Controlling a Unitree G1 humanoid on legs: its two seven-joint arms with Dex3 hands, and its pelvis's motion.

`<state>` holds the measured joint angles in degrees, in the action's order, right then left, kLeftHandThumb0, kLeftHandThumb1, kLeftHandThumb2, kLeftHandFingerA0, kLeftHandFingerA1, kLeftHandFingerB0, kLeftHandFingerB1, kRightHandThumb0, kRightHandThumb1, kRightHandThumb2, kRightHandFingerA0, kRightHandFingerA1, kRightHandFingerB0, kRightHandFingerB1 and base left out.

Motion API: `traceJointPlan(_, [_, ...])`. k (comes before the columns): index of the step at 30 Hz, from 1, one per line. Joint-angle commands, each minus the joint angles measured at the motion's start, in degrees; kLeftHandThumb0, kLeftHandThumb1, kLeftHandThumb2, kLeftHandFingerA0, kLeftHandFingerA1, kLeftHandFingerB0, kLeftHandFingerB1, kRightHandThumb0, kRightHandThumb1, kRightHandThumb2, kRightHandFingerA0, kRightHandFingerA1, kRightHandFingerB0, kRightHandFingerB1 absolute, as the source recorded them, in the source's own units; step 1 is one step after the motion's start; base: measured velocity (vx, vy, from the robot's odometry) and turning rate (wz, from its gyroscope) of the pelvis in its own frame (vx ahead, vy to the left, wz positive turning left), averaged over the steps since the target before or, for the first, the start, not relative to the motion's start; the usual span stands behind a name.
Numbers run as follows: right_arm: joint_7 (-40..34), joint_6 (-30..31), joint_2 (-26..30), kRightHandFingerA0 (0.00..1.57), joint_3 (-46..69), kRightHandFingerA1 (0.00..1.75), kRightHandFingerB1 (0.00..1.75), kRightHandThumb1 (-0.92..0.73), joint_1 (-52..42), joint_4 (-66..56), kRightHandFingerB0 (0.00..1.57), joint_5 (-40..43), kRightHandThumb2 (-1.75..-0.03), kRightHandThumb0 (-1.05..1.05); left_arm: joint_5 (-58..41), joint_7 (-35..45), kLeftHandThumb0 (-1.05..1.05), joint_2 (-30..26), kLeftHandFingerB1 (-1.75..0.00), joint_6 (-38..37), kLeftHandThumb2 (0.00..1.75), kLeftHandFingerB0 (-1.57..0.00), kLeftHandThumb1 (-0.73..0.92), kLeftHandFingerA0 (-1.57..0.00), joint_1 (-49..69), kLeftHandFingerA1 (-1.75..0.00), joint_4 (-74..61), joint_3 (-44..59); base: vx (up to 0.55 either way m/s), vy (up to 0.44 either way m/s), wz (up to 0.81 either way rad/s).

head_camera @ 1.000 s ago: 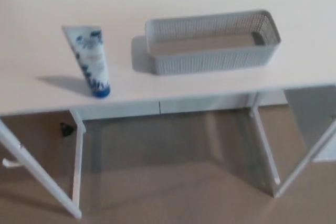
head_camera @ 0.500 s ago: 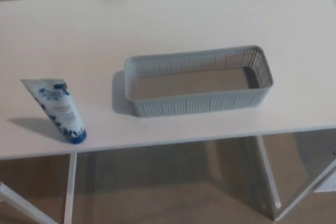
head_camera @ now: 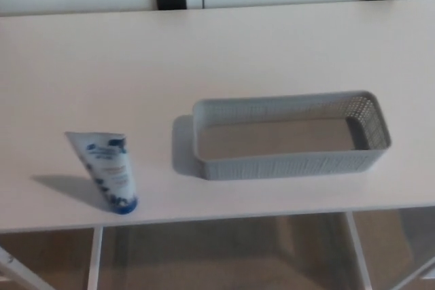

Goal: The robot walks towards a table in front, picks a shampoo with left hand and puts it in a small grey container

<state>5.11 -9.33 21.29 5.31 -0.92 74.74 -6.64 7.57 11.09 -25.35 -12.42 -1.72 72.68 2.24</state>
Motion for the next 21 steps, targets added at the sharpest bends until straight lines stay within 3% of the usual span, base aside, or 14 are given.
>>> traceJointPlan(1, [0.43,0.28,0.20,0.62,0.62,0.44,0.39,-0.71,-0.46,0.41,0.51,0.77,-0.62,-0.42,0.79,1.79,-0.40,-1.35,-0.33,0.26,0.60,-0.32,0.68,-0.43,0.35,-0.38,-0.16,-0.96,-0.11,-0.426,-0.59])
traceJointPlan(4, [0.44,0.48,0.11,0.62,0.72,0.44,0.39,-0.71,-0.45,0.52,0.51,0.81,-0.62,-0.42,1.00,2.15,-0.40,-1.63,-0.33,0.18,0.60,-0.32,0.68,-0.43,0.38,-0.38,-0.25,-1.55,-0.09,-0.328,0.03])
traceJointPlan(9, [0.74,0.60,0.27,0.63,0.82,0.45,0.39,-0.72,-1.35,0.20,0.51,0.95,-0.62,-0.41,4.00,2.38,-0.41,-2.34,-0.34,0.16,0.62,-0.33,0.72,-0.42,0.53,-0.40,-1.52,-6.03,0.01,-0.016,0.01])
traceJointPlan(13, [0.78,0.54,0.25,0.62,0.88,0.45,0.40,-0.72,-0.34,0.24,0.52,0.92,-0.62,-0.41,2.54,3.71,-0.41,-2.53,-0.33,1.09,0.60,-0.31,0.69,-0.37,-0.68,-0.40,-1.65,-6.07,0.02,0.113,-0.07])
traceJointPlan(21, [0.99,0.88,0.24,0.61,0.99,0.44,0.39,-0.73,-1.05,0.62,0.51,0.80,-0.62,-0.40,3.15,3.45,-0.41,-2.73,-0.34,0.82,0.61,-0.32,0.70,-0.43,0.16,-0.41,-1.66,-6.77,0.03,0.123,0.07])
